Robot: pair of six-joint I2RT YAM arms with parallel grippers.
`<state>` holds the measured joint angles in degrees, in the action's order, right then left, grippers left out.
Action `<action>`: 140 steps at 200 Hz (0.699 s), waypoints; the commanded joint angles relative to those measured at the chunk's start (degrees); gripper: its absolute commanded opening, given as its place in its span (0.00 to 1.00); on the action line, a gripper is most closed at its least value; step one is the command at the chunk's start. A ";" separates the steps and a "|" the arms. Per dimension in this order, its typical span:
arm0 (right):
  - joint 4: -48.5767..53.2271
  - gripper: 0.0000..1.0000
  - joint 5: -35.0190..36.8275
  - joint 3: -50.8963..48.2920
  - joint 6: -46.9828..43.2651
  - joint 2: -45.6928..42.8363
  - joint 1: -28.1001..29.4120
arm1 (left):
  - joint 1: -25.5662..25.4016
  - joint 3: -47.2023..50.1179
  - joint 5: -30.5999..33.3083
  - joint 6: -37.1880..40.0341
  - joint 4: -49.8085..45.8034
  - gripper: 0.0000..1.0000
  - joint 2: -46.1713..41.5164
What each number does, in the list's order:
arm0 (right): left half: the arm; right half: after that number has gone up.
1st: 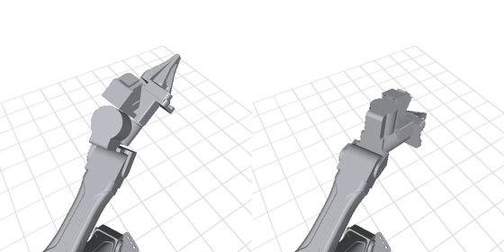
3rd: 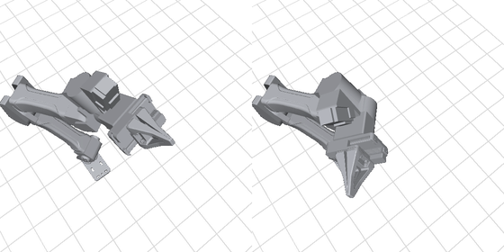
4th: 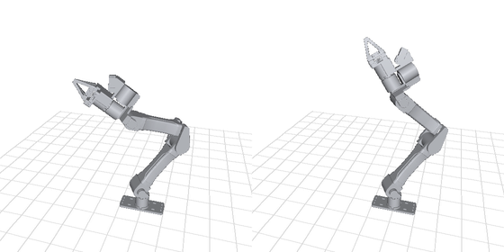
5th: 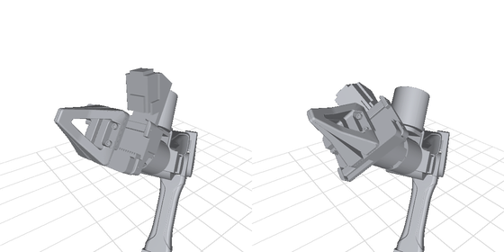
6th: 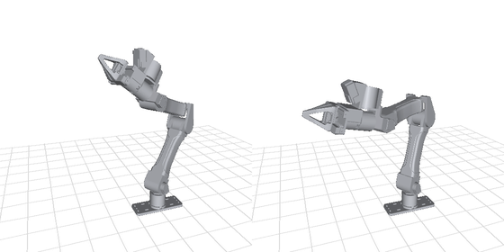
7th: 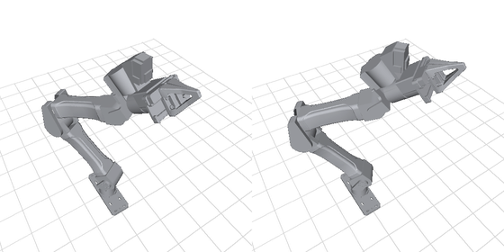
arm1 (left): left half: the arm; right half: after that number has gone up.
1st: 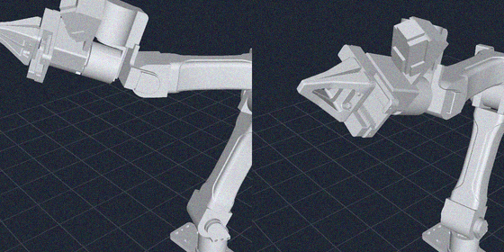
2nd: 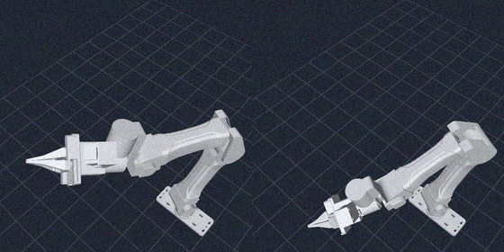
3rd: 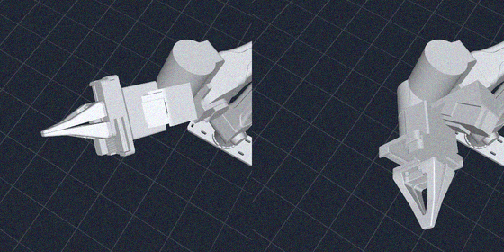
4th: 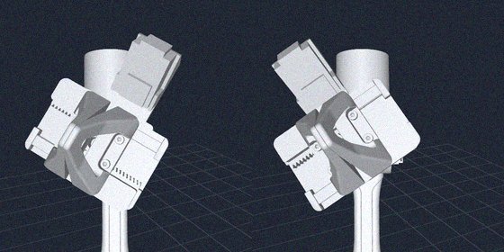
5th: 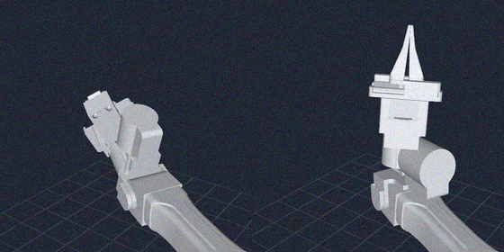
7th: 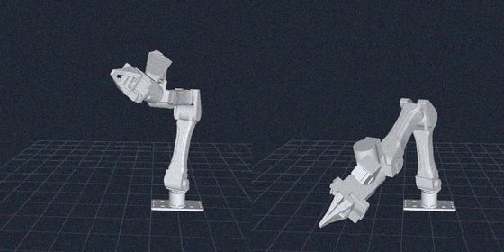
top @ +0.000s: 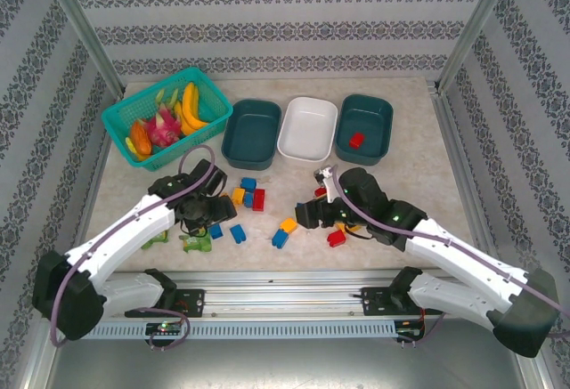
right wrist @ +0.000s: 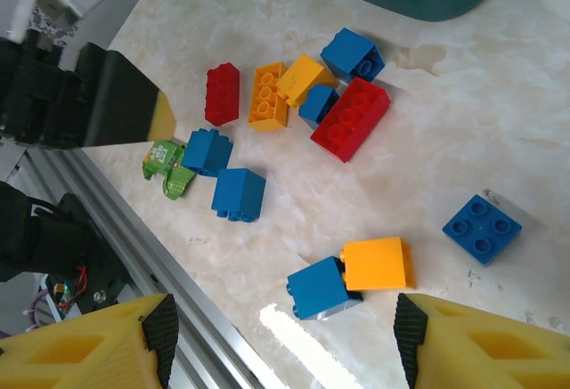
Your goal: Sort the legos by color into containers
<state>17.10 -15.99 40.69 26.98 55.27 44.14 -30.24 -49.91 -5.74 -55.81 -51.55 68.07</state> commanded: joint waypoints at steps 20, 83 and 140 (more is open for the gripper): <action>-5.08 0.67 -0.57 -1.71 -1.13 3.16 0.63 | 0.56 -3.86 0.66 0.31 5.06 0.71 8.91; -6.63 0.67 0.16 -2.10 -0.60 5.29 0.45 | 0.48 -8.45 3.48 3.90 6.90 0.63 20.36; -6.90 0.68 0.07 -2.45 0.04 4.92 -0.19 | 0.59 -8.09 5.23 6.92 10.55 0.64 25.39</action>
<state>11.88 -15.94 39.35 27.00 60.53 44.12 -30.24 -57.25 -2.52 -51.96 -43.77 91.70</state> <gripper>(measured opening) 0.675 0.636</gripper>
